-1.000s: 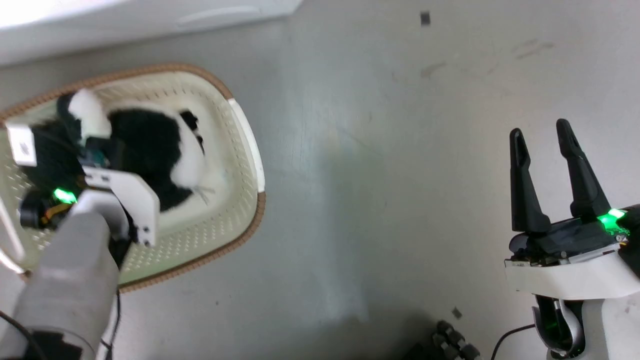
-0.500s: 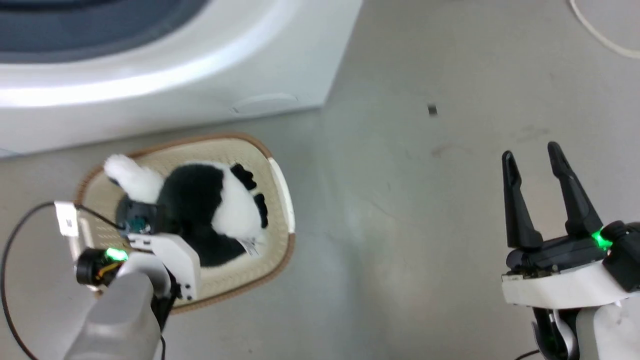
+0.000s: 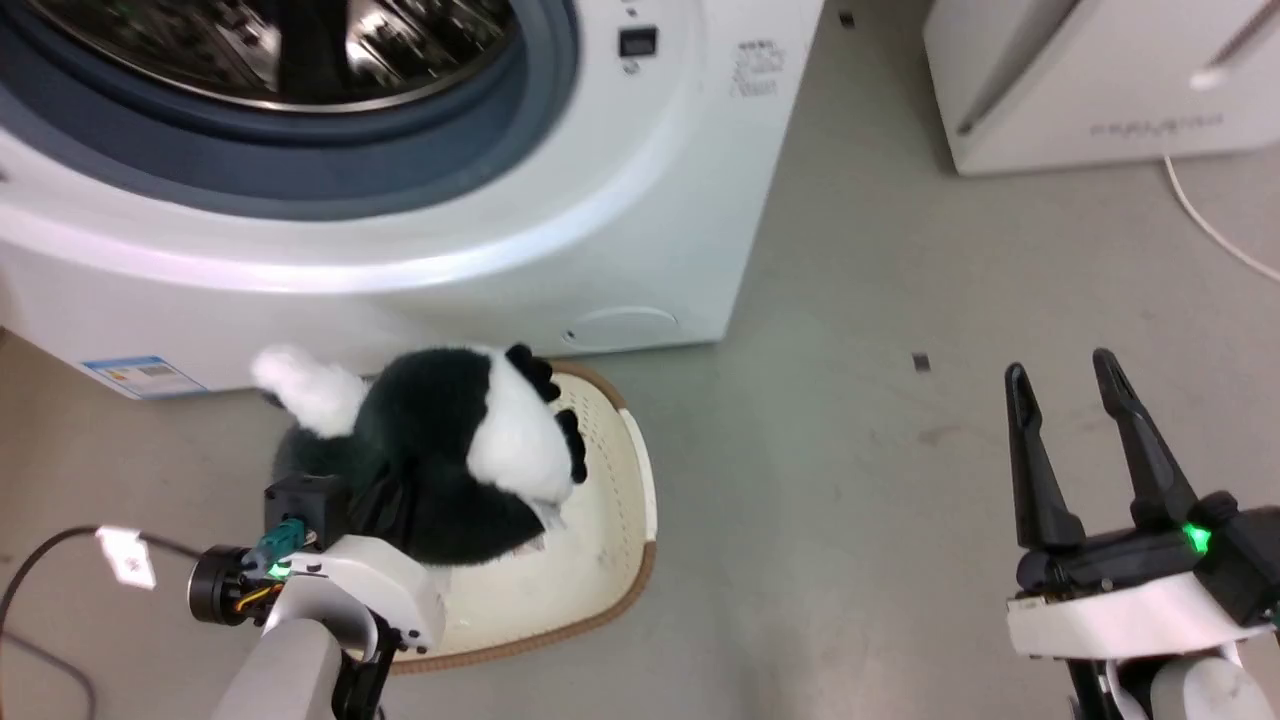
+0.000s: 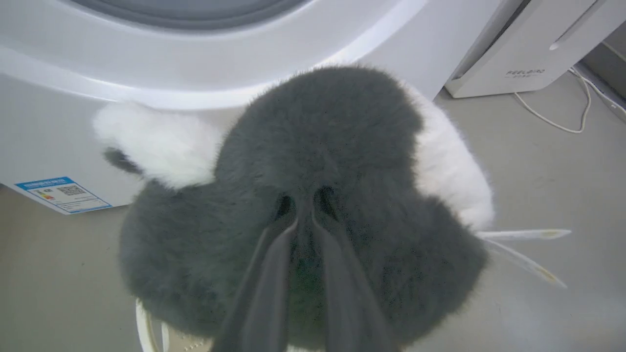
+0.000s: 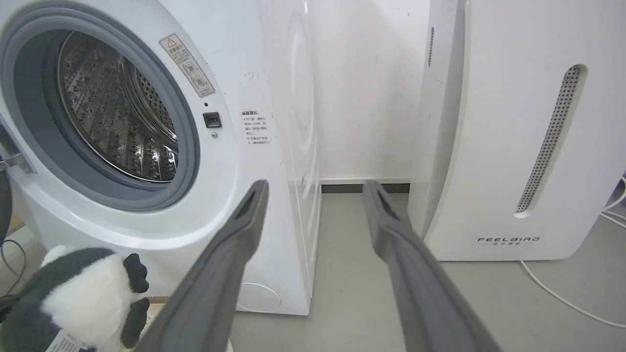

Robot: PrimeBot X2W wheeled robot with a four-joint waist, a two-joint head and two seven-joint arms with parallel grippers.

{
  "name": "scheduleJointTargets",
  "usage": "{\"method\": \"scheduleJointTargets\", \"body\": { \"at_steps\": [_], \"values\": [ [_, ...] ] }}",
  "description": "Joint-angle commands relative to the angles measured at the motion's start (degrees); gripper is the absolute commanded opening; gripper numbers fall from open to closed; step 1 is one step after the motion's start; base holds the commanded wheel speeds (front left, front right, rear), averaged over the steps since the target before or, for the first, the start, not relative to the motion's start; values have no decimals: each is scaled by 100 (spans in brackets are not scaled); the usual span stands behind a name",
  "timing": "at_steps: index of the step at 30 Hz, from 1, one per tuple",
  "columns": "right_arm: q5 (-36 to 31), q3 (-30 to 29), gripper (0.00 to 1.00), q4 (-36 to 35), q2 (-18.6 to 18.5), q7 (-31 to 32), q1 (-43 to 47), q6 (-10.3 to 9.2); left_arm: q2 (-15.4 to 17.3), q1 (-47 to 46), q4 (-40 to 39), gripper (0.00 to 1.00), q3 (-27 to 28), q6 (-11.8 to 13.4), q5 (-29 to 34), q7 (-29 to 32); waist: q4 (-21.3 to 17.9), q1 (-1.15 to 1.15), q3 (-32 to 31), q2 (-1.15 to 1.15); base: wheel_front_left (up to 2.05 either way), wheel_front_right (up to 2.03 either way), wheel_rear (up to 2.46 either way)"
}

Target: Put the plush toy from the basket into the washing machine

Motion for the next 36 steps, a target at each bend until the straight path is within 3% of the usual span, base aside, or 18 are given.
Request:
{"method": "scheduleJointTargets", "body": {
  "at_steps": [1,9,17,23,36],
  "values": [
    [-34,-34,100,11,0,-25,117,-5,-57,186,-472,0,175,49,87,-33,144,1,-229,0,0,0,0],
    [-31,-105,100,-45,0,-25,360,-5,-280,841,-2063,0,875,15,344,-33,151,1,-535,0,0,0,0],
    [19,0,100,-281,0,-25,296,-5,-175,784,-3133,0,1369,-102,591,-33,-88,1,-360,0,0,0,0],
    [96,-26,100,-517,0,-25,140,-5,124,236,-3470,0,1592,-147,634,-17,-326,1,120,0,0,0,0],
    [440,-65,100,-814,0,-25,-245,-5,1190,-2181,-2904,0,1967,-216,409,539,-905,1,1440,0,0,0,0]
  ]
}}
